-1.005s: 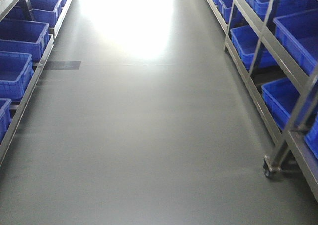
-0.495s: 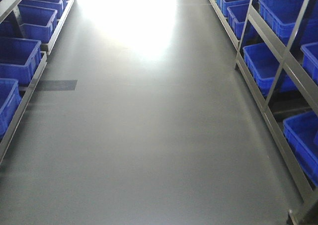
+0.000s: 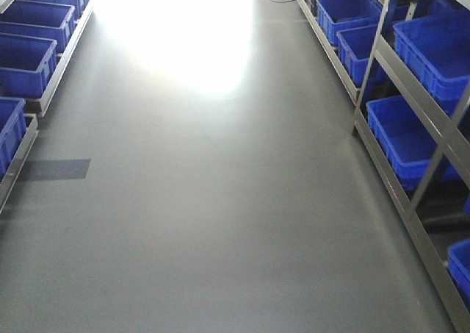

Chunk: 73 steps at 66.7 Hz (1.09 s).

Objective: Pour parts from conveyor to right shelf
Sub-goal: 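Drive up to the shelf and face the empty blue bin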

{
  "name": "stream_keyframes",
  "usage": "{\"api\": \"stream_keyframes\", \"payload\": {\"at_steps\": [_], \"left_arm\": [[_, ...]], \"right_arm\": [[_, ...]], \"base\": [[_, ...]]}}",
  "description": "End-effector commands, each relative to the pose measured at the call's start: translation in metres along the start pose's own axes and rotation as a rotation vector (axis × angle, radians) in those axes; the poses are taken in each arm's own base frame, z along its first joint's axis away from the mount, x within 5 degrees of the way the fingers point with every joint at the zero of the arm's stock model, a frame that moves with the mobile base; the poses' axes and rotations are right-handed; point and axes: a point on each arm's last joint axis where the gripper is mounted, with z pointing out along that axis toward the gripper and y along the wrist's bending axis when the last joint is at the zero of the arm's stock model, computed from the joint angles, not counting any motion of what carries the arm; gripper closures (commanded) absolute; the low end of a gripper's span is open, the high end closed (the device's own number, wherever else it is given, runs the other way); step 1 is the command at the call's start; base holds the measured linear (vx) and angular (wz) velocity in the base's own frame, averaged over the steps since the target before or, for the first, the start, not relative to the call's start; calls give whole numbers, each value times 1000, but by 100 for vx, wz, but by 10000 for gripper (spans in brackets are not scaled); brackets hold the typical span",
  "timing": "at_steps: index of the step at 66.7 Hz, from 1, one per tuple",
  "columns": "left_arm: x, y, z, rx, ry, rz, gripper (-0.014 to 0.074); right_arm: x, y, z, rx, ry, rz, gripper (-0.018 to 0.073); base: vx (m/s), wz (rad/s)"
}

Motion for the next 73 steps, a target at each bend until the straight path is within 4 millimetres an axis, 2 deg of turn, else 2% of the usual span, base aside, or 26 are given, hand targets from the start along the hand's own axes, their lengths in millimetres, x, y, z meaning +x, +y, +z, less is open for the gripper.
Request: {"api": "stream_keyframes", "payload": {"at_steps": [1,73], "left_arm": [[1,0,0,11,-60,-16,603],[1,0,0,11,-60,-16,603]], "right_arm": [[-15,-1,-1,12,-94,-5,564],[-15,-1,-1,12,-94,-5,564]], "base": [[67,1],[59,8]]}}
